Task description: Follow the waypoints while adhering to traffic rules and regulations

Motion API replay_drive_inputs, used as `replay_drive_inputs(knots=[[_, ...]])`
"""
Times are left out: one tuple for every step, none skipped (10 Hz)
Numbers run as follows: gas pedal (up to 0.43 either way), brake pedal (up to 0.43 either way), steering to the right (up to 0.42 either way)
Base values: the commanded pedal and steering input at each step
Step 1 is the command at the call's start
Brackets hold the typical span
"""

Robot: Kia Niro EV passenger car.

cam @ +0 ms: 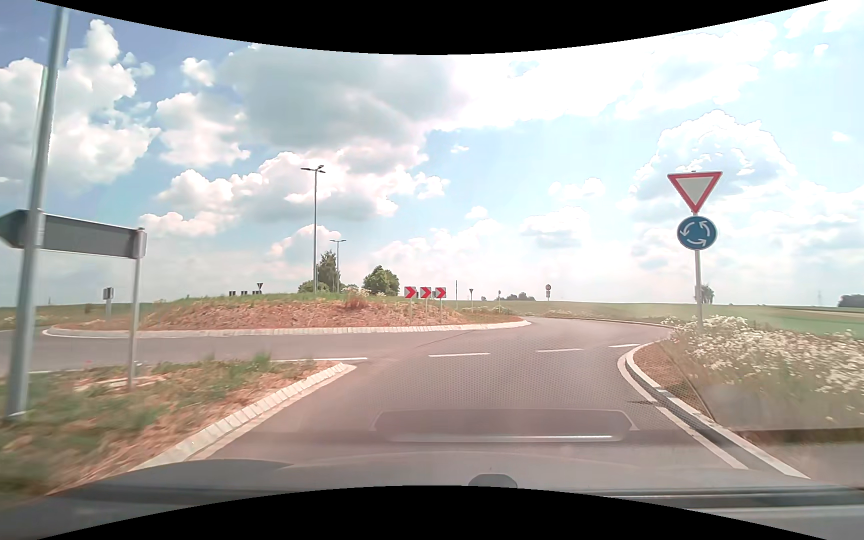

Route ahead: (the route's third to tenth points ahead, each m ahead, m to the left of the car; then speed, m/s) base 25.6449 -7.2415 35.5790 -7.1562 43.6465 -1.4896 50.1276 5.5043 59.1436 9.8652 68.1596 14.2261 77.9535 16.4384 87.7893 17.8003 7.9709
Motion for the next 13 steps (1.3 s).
replay_drive_inputs(knots=[[0.118,0.000,0.122],[0.130,0.000,0.122],[0.130,0.000,0.122],[0.130,0.000,0.122],[0.130,0.000,0.122],[0.130,0.000,0.123],[0.130,0.000,0.123],[0.118,0.000,0.124],[0.118,0.000,0.125],[0.118,0.000,0.124],[0.118,0.000,0.121],[0.118,0.000,0.117],[0.118,0.000,0.110]])
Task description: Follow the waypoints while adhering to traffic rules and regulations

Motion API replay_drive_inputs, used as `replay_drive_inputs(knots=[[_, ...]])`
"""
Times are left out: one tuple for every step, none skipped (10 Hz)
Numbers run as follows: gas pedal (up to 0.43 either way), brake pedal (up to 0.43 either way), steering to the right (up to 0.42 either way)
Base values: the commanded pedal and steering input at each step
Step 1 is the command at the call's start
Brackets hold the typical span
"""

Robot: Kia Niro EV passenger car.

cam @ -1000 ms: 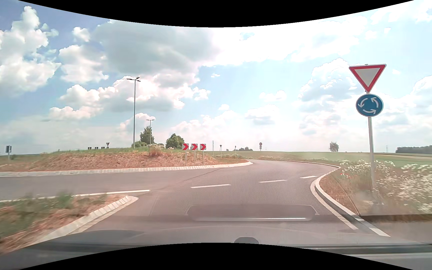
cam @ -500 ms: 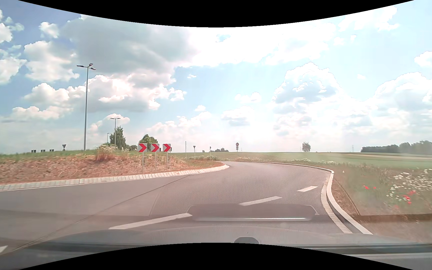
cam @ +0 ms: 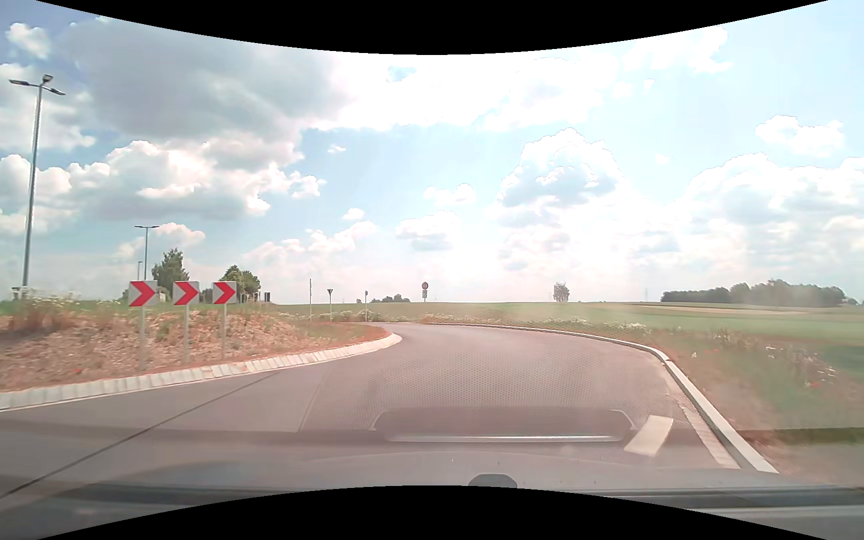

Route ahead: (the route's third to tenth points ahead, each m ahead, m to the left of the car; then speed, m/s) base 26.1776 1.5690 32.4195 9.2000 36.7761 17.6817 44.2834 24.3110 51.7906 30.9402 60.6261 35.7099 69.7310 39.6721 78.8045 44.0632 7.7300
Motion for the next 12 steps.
replay_drive_inputs(knots=[[0.118,0.000,0.096],[0.118,0.000,0.081],[0.138,0.000,0.065],[0.138,0.000,0.049],[0.138,0.000,0.039],[0.138,0.000,0.030],[0.138,0.000,0.018],[0.138,0.000,0.004],[0.138,0.000,-0.013],[0.138,0.000,-0.037],[0.150,0.000,-0.063],[0.150,0.000,-0.096]])
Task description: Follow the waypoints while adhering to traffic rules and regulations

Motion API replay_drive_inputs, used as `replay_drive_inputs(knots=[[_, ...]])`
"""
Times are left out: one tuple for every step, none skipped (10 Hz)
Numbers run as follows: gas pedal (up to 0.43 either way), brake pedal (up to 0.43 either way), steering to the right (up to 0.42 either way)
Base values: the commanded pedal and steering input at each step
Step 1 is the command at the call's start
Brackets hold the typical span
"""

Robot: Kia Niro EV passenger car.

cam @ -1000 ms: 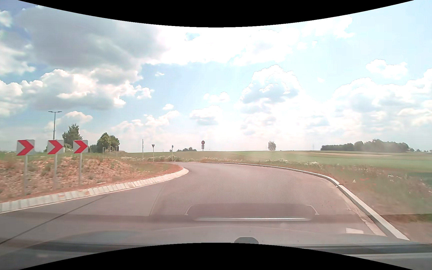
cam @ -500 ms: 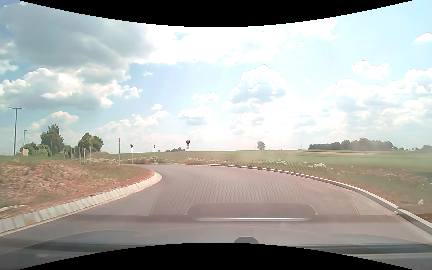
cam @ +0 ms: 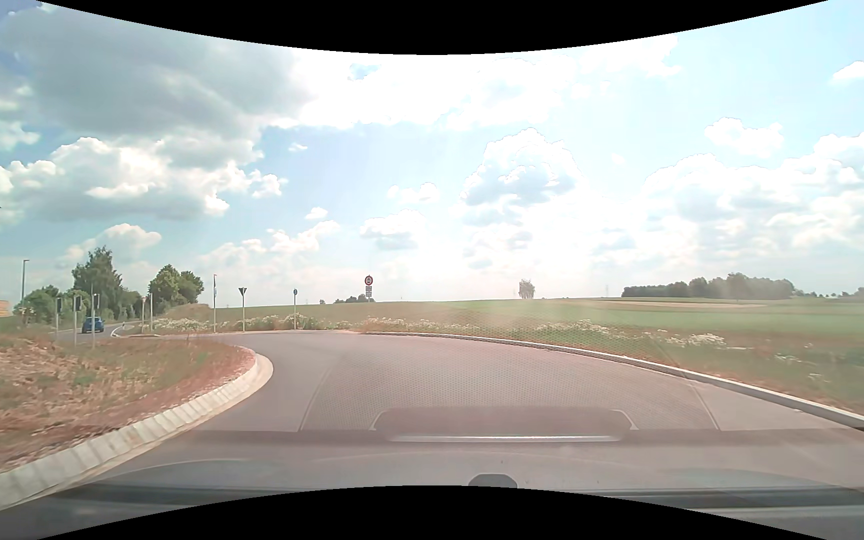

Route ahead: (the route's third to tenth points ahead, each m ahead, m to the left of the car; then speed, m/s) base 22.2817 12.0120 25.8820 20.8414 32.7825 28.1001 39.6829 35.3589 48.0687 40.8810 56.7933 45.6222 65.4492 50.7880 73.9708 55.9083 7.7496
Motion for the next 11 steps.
replay_drive_inputs(knots=[[0.150,0.000,-0.120],[0.157,0.000,-0.140],[0.157,0.000,-0.153],[0.157,0.000,-0.166],[0.157,0.000,-0.180],[0.157,0.000,-0.188],[0.157,0.000,-0.193],[0.157,0.000,-0.200],[0.157,0.000,-0.204],[0.157,0.000,-0.210],[0.157,0.000,-0.217]])
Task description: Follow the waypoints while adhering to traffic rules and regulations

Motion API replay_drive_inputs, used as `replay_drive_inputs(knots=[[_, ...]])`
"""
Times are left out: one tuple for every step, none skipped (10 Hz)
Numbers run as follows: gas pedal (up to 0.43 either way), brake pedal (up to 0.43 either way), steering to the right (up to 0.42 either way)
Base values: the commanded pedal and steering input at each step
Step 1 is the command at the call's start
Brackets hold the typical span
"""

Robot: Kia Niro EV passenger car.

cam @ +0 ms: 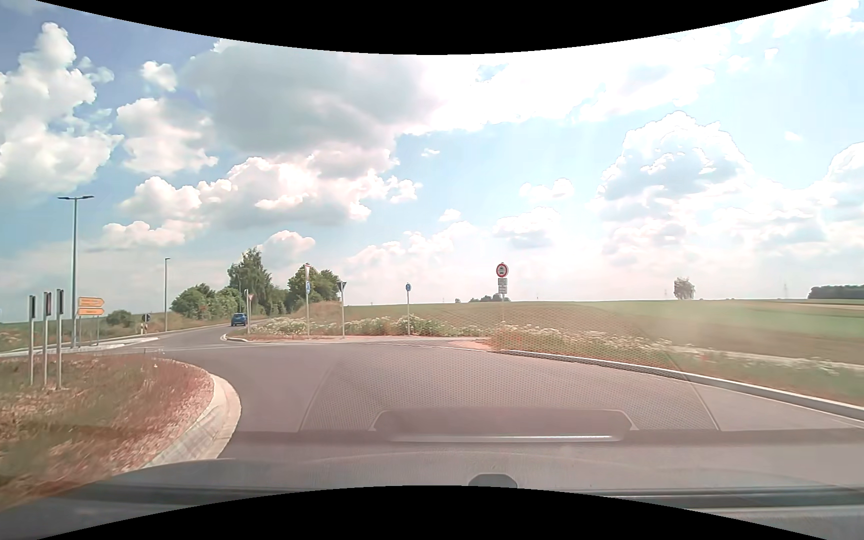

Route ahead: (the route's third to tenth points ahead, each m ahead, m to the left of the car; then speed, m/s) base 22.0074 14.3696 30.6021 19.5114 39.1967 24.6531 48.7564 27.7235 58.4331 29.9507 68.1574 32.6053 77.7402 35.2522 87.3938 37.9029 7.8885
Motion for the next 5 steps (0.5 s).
replay_drive_inputs(knots=[[0.157,0.000,-0.222],[0.157,0.000,-0.221],[0.157,0.000,-0.220],[0.169,0.000,-0.218],[0.177,0.000,-0.216]])
